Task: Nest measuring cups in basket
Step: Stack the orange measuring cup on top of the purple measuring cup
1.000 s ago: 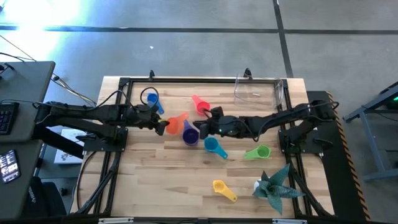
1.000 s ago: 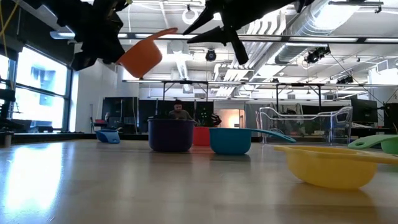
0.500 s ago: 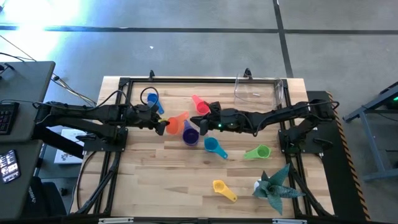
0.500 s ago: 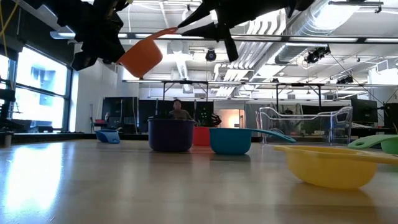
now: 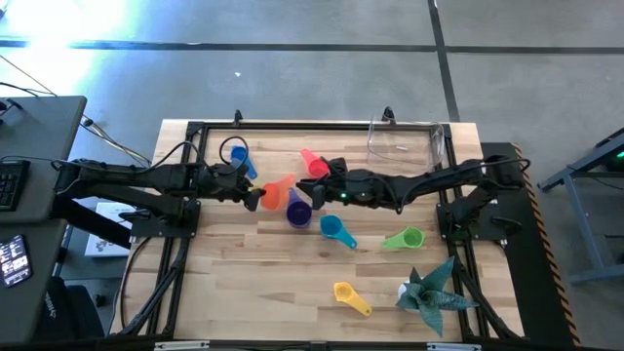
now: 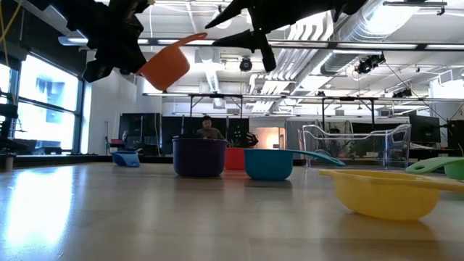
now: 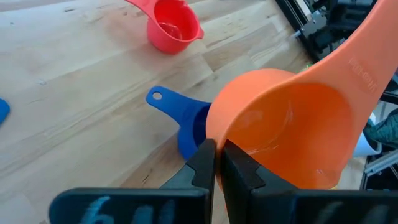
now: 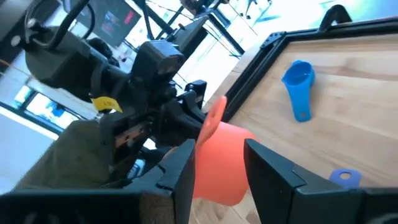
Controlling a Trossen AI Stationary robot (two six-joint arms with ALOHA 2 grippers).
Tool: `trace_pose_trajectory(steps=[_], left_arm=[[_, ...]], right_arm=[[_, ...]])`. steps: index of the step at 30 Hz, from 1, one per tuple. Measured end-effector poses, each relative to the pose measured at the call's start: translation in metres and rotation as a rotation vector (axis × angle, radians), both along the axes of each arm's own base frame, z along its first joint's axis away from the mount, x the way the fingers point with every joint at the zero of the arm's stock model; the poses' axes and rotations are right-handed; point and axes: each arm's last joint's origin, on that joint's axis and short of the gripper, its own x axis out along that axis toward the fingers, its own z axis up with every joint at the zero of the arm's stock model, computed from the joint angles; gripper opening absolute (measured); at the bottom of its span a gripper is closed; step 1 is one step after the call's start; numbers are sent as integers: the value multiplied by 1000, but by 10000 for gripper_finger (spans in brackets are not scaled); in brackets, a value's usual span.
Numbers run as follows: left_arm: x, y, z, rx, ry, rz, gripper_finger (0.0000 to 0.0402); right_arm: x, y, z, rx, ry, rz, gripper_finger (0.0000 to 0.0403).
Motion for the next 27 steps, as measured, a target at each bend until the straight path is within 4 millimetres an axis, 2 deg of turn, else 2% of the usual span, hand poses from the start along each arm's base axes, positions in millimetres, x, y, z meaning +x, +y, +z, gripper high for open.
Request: trace_pose_trajectory(steps=[6, 15, 21, 24, 27], left_arm=[[0, 1, 0, -1, -4, 24, 7], [0, 1, 1, 10, -12, 38, 7], [1, 1, 2, 11, -26, 38, 7], [1, 1, 2, 13, -26, 39, 7], [1, 1, 2, 18, -24, 35, 7]], right_arm=[[9, 2, -8, 16, -15, -9, 129], [33, 3, -1, -40, -27, 0, 129], [39, 3, -8, -34, 46, -18, 128], [40, 2, -8, -26, 40, -46, 118], [40, 2, -8, -29, 38, -54, 90]])
